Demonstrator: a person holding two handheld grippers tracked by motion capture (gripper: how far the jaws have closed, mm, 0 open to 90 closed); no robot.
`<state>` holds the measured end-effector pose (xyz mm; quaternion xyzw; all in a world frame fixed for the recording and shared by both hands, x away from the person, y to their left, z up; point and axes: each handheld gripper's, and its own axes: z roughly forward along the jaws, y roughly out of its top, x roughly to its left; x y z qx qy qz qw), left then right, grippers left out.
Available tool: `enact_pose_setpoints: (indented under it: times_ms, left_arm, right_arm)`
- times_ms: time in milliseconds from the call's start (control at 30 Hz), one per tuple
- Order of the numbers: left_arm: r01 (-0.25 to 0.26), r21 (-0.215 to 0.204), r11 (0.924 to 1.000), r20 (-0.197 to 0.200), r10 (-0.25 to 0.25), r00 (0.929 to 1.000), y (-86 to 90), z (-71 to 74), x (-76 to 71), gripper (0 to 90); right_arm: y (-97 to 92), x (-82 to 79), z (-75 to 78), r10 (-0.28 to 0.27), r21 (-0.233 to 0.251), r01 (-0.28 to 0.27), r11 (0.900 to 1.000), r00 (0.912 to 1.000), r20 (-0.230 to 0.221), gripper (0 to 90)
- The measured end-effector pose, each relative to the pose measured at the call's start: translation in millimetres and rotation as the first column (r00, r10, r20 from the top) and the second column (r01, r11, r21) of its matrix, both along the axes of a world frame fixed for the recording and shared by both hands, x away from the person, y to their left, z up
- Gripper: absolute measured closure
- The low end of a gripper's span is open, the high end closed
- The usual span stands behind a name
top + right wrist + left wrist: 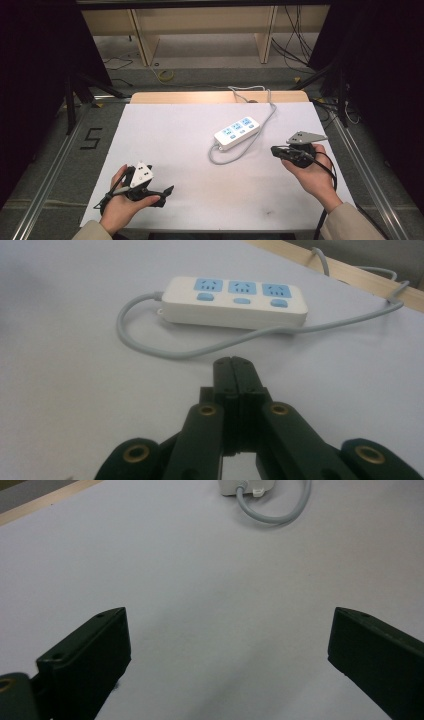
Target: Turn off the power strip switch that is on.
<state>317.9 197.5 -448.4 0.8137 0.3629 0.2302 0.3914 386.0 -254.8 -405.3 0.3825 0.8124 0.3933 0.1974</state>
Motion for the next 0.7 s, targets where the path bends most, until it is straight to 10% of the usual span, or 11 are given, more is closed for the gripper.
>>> enact_pose_setpoints:
  times_ms: [700]
  left_arm:
    - [0.002, -0.009, 1.0000, 0.002, -0.002, 1.0000, -0.2, 0.4, 0.4, 3.6]
  right_arm:
    - [14.5, 37.9, 6.8, -0.033, -0.026, 0.031, 0.9992, 0.9980, -0.053, 90.0]
